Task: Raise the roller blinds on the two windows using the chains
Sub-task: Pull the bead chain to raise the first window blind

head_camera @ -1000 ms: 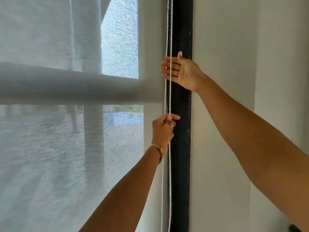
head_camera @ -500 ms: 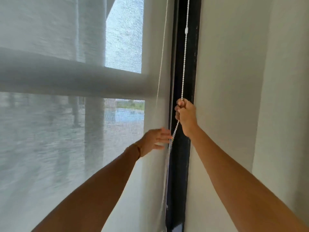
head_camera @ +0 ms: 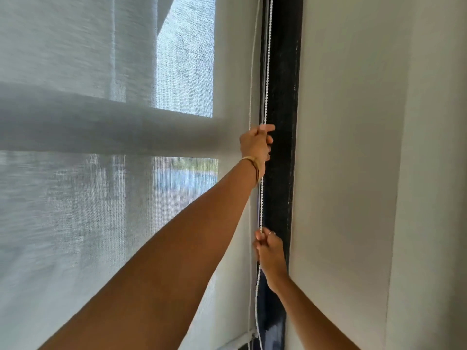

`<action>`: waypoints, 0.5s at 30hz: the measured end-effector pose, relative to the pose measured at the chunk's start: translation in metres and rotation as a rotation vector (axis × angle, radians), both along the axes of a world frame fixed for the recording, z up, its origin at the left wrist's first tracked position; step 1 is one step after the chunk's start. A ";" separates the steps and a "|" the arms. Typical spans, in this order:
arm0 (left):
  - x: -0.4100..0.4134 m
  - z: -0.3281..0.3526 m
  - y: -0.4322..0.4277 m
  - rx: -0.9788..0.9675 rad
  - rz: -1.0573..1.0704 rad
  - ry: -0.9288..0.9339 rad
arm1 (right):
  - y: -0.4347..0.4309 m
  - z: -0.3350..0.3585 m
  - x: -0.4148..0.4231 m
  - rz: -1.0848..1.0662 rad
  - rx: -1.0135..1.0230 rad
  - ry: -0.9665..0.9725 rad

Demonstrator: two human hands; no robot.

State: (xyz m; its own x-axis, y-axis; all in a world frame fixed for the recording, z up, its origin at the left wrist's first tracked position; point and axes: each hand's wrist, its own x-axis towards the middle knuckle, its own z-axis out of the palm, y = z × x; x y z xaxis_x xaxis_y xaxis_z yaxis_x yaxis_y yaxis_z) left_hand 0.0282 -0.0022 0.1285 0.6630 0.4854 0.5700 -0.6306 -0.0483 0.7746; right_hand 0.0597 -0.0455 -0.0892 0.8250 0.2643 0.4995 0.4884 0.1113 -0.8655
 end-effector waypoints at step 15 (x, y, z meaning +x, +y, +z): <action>-0.005 -0.051 -0.018 0.191 0.147 -0.226 | -0.057 0.161 0.020 0.348 0.154 0.043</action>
